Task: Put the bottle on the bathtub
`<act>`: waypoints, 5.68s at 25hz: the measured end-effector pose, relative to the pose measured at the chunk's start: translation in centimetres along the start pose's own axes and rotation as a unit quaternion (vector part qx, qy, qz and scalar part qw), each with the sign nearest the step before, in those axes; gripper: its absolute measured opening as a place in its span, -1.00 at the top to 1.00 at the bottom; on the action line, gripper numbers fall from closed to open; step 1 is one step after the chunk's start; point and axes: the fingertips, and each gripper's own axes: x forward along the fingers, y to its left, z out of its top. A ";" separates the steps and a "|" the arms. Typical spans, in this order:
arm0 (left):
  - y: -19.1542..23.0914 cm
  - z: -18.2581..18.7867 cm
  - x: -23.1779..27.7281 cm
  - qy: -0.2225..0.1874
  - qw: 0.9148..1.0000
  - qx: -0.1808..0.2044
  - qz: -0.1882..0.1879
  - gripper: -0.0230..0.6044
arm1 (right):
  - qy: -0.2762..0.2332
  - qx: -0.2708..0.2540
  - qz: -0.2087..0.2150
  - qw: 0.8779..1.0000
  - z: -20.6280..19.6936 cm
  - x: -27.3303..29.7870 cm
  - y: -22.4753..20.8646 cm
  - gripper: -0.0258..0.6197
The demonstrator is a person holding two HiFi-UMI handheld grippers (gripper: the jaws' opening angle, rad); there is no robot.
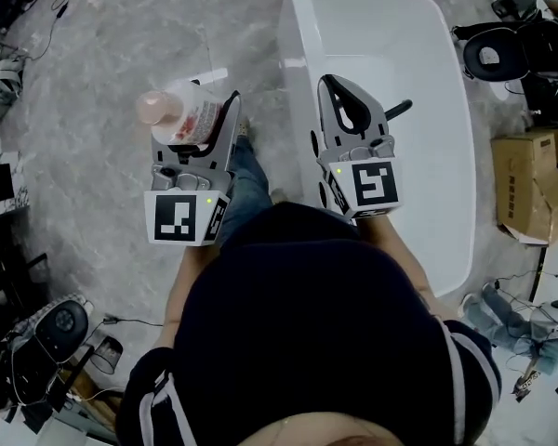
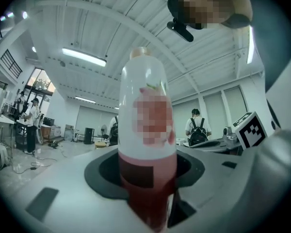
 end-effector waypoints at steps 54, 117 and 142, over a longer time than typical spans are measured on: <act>-0.5 -20.4 46.6 0.027 0.929 0.000 -0.369 0.18 | 0.118 0.037 -0.171 0.978 -17.7 27.8 -25.8 0.83; -4.5 -45.5 50.9 0.125 0.896 0.052 -0.423 0.18 | 0.219 0.108 -0.148 0.958 -34.8 31.7 -23.7 0.83; 3.9 -38.2 41.3 0.247 0.898 0.064 -0.357 0.80 | 0.201 0.104 -0.140 0.964 -26.9 29.1 -21.1 0.83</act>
